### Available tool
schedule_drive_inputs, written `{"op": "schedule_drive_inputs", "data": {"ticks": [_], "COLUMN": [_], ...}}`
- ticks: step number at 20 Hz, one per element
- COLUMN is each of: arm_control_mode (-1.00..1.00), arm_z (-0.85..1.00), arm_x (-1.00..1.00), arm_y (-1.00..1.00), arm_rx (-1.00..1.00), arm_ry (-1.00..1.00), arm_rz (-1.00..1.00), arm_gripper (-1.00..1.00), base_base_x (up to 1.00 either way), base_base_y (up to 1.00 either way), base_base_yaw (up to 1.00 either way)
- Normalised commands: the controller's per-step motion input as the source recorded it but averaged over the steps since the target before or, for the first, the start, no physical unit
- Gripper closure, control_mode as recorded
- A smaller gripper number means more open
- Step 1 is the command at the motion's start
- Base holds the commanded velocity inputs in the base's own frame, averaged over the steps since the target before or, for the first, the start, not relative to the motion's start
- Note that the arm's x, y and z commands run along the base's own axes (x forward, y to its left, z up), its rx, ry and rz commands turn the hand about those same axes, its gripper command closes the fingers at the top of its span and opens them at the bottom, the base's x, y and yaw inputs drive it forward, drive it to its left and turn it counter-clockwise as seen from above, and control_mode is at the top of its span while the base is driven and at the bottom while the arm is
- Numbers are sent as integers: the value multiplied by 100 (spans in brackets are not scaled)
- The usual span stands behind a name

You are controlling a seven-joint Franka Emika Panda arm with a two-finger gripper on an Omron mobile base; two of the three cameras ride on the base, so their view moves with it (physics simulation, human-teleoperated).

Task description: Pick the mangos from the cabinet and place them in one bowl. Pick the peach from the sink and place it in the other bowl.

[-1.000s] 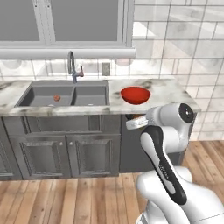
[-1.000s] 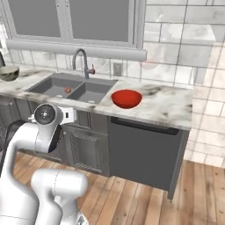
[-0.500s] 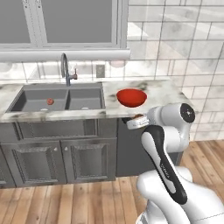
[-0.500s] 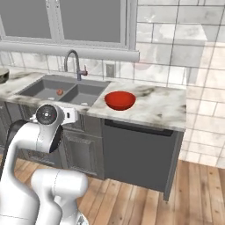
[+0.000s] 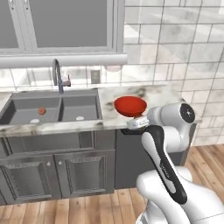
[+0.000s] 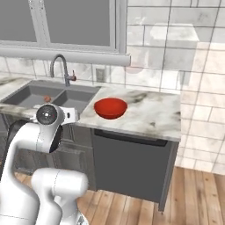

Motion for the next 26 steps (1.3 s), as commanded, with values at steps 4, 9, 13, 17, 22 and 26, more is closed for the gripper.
{"op": "schedule_drive_inputs", "data": {"ticks": [4, 9, 13, 17, 22, 26], "arm_control_mode": [100, 100, 100, 100, 100, 100], "arm_z": [0, 0, 0, 0, 0, 0], "arm_x": [0, 0, 0, 0, 0, 0], "arm_y": [0, 0, 0, 0, 0, 0], "arm_rx": [0, 0, 0, 0, 0, 0], "arm_ry": [0, 0, 0, 0, 0, 0], "arm_rz": [0, 0, 0, 0, 0, 0], "arm_gripper": [100, 100, 100, 100, 100, 100], "base_base_x": [52, 47, 45, 46, 42, 34], "base_base_y": [0, 0, 0, 0, 0, 0], "base_base_yaw": [-10, -9, -9, -8, -8, -7]}}
